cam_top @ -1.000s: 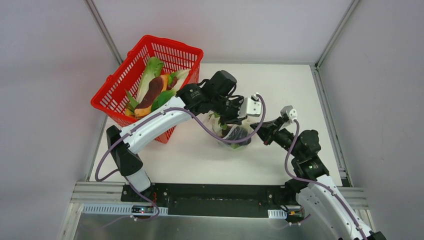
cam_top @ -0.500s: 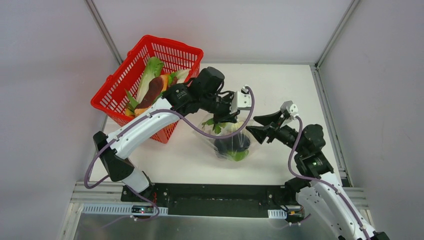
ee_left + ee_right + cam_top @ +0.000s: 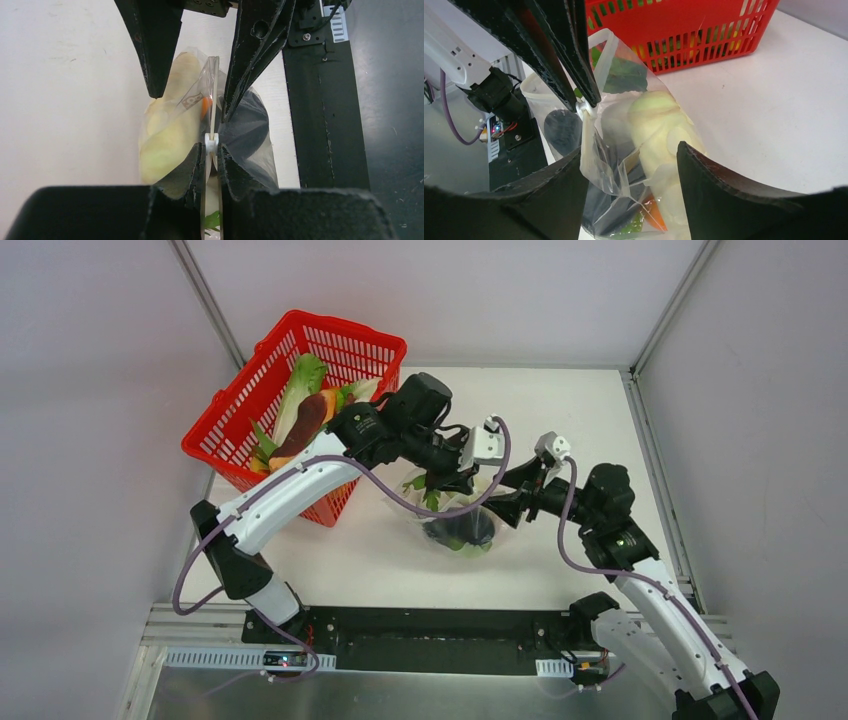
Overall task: Place the food in the zip-top bag and seal the zipper
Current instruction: Zip the zipper food storage bag at the center of the board.
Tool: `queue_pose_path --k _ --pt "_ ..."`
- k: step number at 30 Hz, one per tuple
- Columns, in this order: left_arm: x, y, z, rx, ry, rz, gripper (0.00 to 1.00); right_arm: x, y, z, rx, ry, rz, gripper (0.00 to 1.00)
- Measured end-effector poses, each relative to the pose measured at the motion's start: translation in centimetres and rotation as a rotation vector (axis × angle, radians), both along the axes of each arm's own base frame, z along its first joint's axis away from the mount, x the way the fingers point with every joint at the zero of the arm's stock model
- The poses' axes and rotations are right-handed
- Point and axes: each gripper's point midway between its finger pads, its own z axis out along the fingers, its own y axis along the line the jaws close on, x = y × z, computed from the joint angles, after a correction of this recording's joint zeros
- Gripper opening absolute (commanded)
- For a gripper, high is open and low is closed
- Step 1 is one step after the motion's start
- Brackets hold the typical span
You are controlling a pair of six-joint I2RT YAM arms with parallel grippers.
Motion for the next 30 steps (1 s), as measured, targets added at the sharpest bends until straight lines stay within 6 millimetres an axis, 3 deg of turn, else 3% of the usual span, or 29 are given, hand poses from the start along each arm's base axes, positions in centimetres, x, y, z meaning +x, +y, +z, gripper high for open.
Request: queue_pose_path --k 6,9,10,13,22,26,30 --pt "0.1 -0.2 -1.0 0.024 0.022 -0.006 0.0 -0.5 0.7 -0.6 -0.021 0.008 0.074 0.44" --pt "0.0 -0.3 -1.1 0.024 0.027 -0.01 0.0 -0.8 0.9 -0.5 -0.022 0.003 0.105 0.25" --pt "0.0 -0.4 -1.0 0.022 0.029 -0.012 0.0 -0.9 0.9 -0.4 -0.022 0.002 0.111 0.14" --pt "0.1 -0.4 -1.0 0.018 0.026 -0.012 0.0 -1.0 1.0 -0.4 -0.022 -0.002 0.12 0.02" --pt "1.3 -0.9 -1.5 -0.008 -0.011 0.042 0.0 0.4 -0.4 -0.5 0.006 0.0 -0.051 0.0" --pt "1.8 -0.2 -2.5 -0.023 -0.025 0.095 0.0 1.3 -1.6 -1.3 0.047 0.009 -0.171 0.0" --pt "2.3 0.7 -2.2 -0.073 -0.036 0.15 0.0 1.6 -2.1 -1.1 0.087 0.013 -0.225 0.0"
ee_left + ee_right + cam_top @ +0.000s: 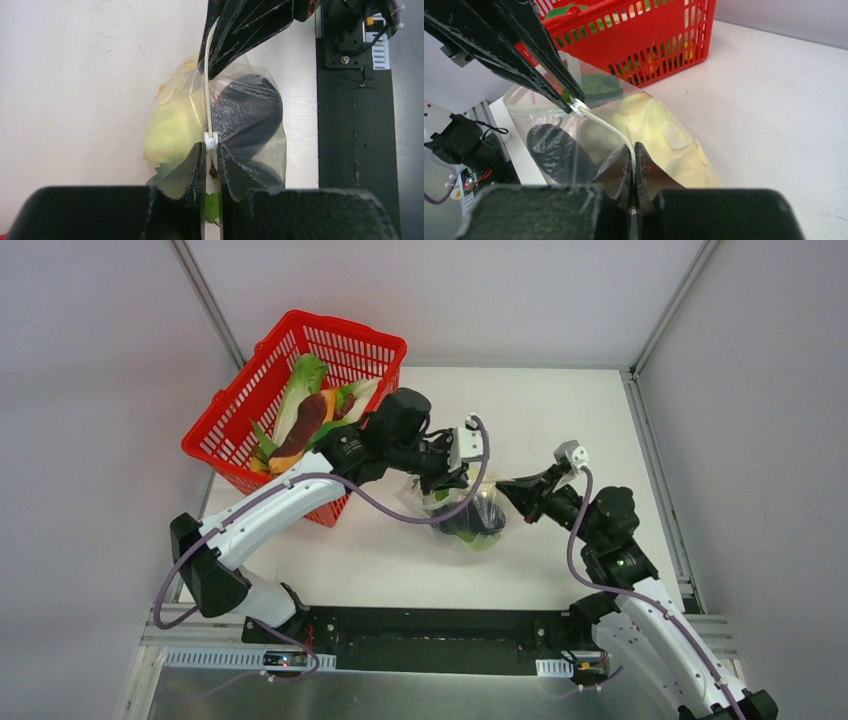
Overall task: Place the food in the zip-top bag and seal the zipper
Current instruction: Zip the zipper food storage bag at the center of the board.
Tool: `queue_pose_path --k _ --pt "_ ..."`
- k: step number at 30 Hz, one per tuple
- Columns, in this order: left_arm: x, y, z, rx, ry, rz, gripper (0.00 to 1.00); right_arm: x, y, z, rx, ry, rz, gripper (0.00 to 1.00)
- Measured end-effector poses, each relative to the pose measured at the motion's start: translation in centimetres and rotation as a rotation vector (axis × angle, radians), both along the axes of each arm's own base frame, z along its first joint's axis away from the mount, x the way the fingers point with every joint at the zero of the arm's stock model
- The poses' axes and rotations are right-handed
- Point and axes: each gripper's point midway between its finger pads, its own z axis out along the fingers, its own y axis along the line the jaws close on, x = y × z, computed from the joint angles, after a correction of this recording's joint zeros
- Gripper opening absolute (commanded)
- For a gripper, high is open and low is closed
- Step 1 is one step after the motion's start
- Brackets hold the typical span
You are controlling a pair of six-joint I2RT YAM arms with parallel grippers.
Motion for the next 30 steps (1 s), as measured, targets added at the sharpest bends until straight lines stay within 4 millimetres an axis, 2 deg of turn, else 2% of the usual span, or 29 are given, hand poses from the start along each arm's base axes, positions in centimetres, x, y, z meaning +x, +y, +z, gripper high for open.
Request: queue_pose_path --k 4,10,13,16,17,18,21,27,30 --pt "0.4 0.9 1.3 -0.052 -0.018 0.041 0.0 0.6 -0.3 0.5 0.036 0.001 -0.042 0.0" --pt "0.4 3.0 3.0 -0.091 -0.028 0.098 0.0 2.6 -2.7 -1.8 0.036 0.065 -0.228 0.0" --pt "0.3 3.4 3.1 -0.101 -0.025 0.111 0.02 3.0 -3.2 -1.9 0.045 0.073 -0.266 0.0" --pt "0.2 3.3 2.3 -0.097 -0.003 0.119 0.17 2.9 -3.1 -1.8 0.052 0.076 -0.257 0.0" --pt "0.2 3.3 2.1 -0.097 0.005 0.123 0.25 2.8 -2.9 -1.8 0.054 0.074 -0.246 0.0" --pt "0.4 3.1 2.0 -0.099 0.016 0.129 0.36 2.7 -2.8 -1.7 0.056 0.073 -0.237 0.0" --pt "1.0 2.3 1.6 -0.106 0.036 0.139 0.51 2.5 -2.4 -1.5 0.059 0.067 -0.209 0.0" --pt "2.6 0.1 0.3 -0.066 0.098 0.135 0.58 2.2 -2.1 -1.4 0.061 0.062 -0.186 0.0" --pt "2.6 -0.2 -0.4 -0.038 0.128 0.127 0.6 2.2 -2.1 -1.3 0.061 0.061 -0.187 0.0"
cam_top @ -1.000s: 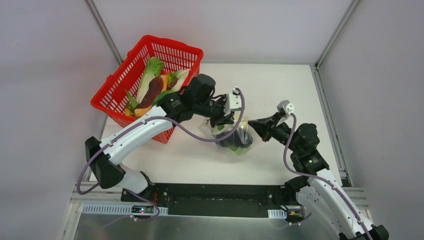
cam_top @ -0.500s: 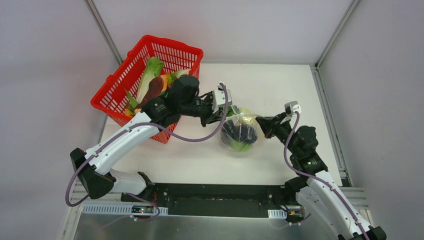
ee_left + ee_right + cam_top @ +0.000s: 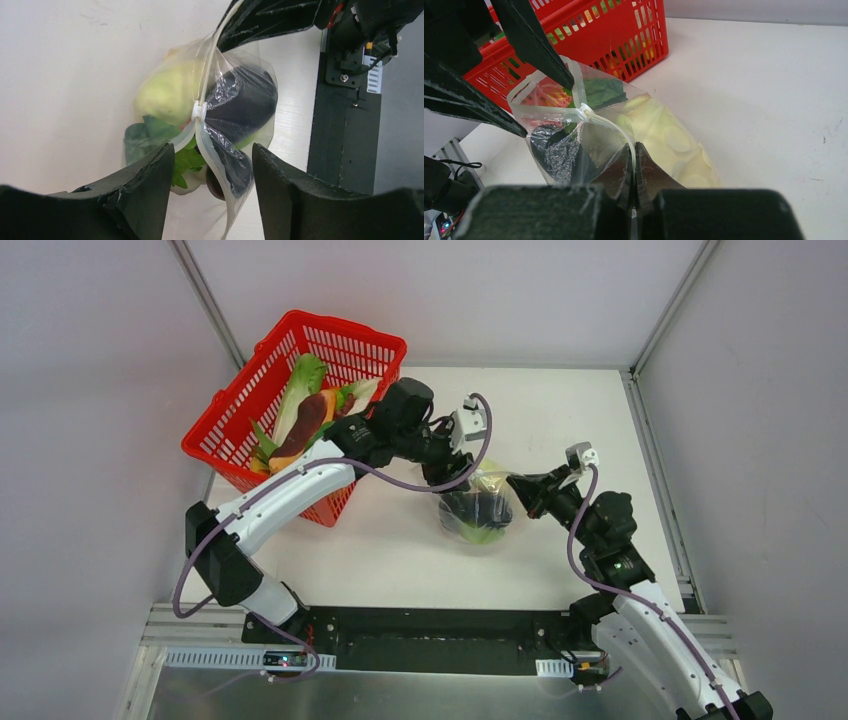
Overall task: Place the food in the zip-top bag and seal the zipper
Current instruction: Zip the zipper food storage bag at the center of the board.
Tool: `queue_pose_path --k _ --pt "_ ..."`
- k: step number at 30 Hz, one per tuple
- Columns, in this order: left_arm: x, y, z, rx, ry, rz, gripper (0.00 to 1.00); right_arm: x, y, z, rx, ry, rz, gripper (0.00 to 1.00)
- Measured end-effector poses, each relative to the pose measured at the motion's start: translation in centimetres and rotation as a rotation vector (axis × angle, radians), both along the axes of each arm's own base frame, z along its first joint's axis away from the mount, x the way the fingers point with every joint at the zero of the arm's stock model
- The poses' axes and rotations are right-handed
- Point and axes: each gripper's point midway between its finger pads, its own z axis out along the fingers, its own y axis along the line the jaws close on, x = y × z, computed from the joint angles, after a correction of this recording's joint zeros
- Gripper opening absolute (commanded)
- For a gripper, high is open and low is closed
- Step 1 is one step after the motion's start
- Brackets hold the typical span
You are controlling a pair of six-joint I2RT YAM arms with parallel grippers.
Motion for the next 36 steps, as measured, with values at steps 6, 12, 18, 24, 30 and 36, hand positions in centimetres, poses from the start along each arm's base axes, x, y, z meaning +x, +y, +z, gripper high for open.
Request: queue_pose_path --k 6,12,18,24,30,36 --pt "-0.4 0.8 -2.4 0.052 0.037 0.016 0.69 0.0 0.0 0.0 0.0 -0.001 0.0 0.0" --pt "-0.5 1.7 -5.5 0.075 0.036 0.048 0.76 -0.1 0.1 0.0 0.001 0.001 0.01 0.0" --pt "0.9 0.7 -5.5 0.013 -0.005 0.09 0.79 -0.2 0.2 0.1 0.003 -0.002 0.017 0.0" --pt "1.6 -0.7 -5.3 -0.063 -0.007 0.096 0.73 -0.2 0.3 0.1 0.014 0.004 0.018 0.0" --pt "1.3 -1.2 -6.6 -0.042 0.053 0.081 0.6 -0.3 0.2 0.2 0.016 0.001 0.016 0.0" --pt "0.3 -0.6 -7.6 -0.002 0.102 0.068 0.61 -0.2 0.2 0.2 0.016 0.002 0.013 0.0"
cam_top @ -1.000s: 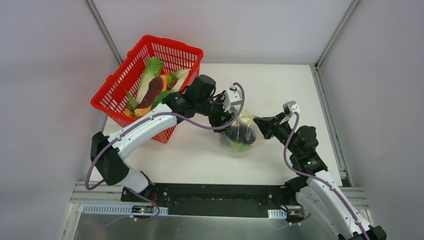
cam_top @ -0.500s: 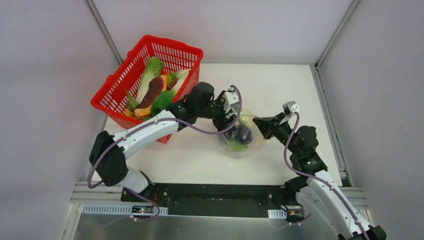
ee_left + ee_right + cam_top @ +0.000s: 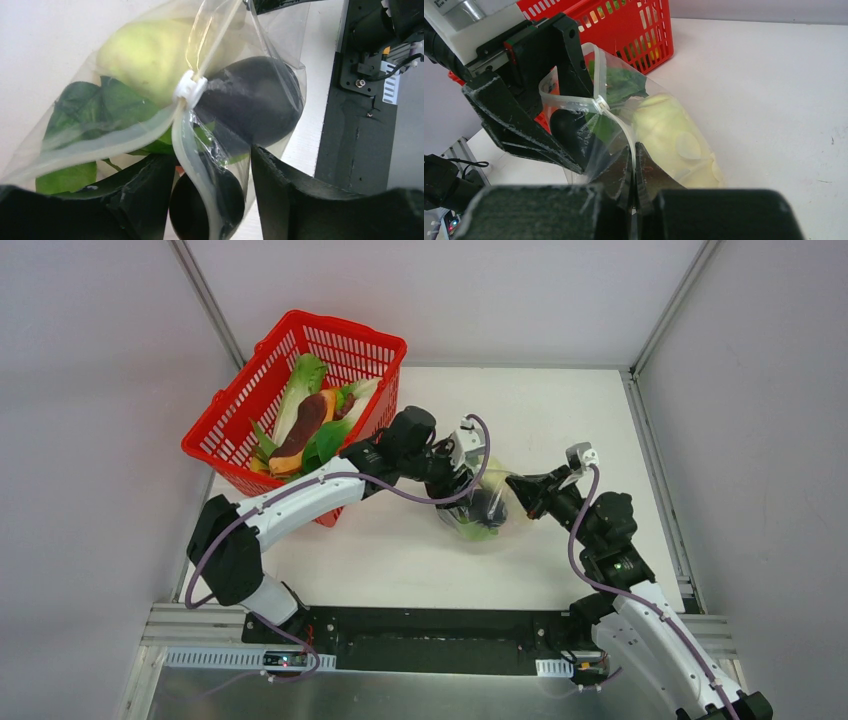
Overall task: Place the food in the zip-top bag and seal the zipper
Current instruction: Zip the zipper food storage bag at the center of the board.
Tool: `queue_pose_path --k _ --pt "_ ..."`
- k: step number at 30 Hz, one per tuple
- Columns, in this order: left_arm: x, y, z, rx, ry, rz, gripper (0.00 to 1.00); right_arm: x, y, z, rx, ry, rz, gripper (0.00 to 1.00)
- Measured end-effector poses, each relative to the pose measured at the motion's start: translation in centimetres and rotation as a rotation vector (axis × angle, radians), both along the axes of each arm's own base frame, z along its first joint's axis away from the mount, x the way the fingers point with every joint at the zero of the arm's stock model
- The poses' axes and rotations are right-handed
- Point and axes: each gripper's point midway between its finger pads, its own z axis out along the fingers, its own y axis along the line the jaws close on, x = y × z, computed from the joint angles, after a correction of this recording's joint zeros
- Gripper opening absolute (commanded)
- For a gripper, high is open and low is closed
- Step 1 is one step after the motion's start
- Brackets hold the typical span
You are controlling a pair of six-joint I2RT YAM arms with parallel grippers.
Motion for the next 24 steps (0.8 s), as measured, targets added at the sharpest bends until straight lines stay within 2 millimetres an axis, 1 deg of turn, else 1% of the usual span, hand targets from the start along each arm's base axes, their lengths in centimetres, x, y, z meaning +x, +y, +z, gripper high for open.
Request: queue_pose_path --k 4,6,9,11,14,16,17,18,19,20,24 --pt "-0.3 0.6 0.3 0.016 0.006 0.005 0.69 0.0 0.0 0.0 0.0 0.0 -0.002 0.0" --pt "-0.3 0.9 1.3 0.012 -0.009 0.013 0.72 0.0 0.0 0.0 0.0 -0.001 -0.002 0.0" --pt "-0.2 1.2 4.0 -0.023 -0.067 0.027 0.78 -0.1 0.0 0.1 0.001 -0.003 0.002 0.0" --pt "-0.2 1.7 6.1 -0.052 -0.115 0.04 0.82 -0.1 0.0 0.1 0.001 -0.004 0.005 0.0" --pt "-0.4 2.6 9.1 -0.097 -0.188 0.06 0.85 -0.2 0.1 0.1 0.001 -0.005 0.011 0.0" --pt "-0.6 3.0 10.4 -0.121 -0.22 0.069 0.86 -0.3 0.1 0.0 0.001 -0.007 0.015 0.0" --pt "-0.5 3.2 10.9 -0.132 -0.235 0.073 0.83 -0.3 0.2 0.1 0.001 -0.009 0.019 0.0" --pt "-0.5 3.2 11.3 -0.138 -0.244 0.073 0.78 -0.4 0.2 0.1 -0.001 -0.011 0.022 0.0" --pt "-0.5 3.2 11.5 -0.141 -0.249 0.072 0.73 -0.4 0.2 0.1 -0.001 -0.012 0.025 0.0" --pt "-0.4 3.1 11.6 -0.138 -0.254 0.068 0.72 -0.5 0.3 0.1 -0.002 -0.014 0.029 0.0" --pt "0.4 1.9 11.5 -0.102 -0.238 0.039 0.73 -0.5 0.3 0.1 -0.003 -0.016 0.035 0.0"
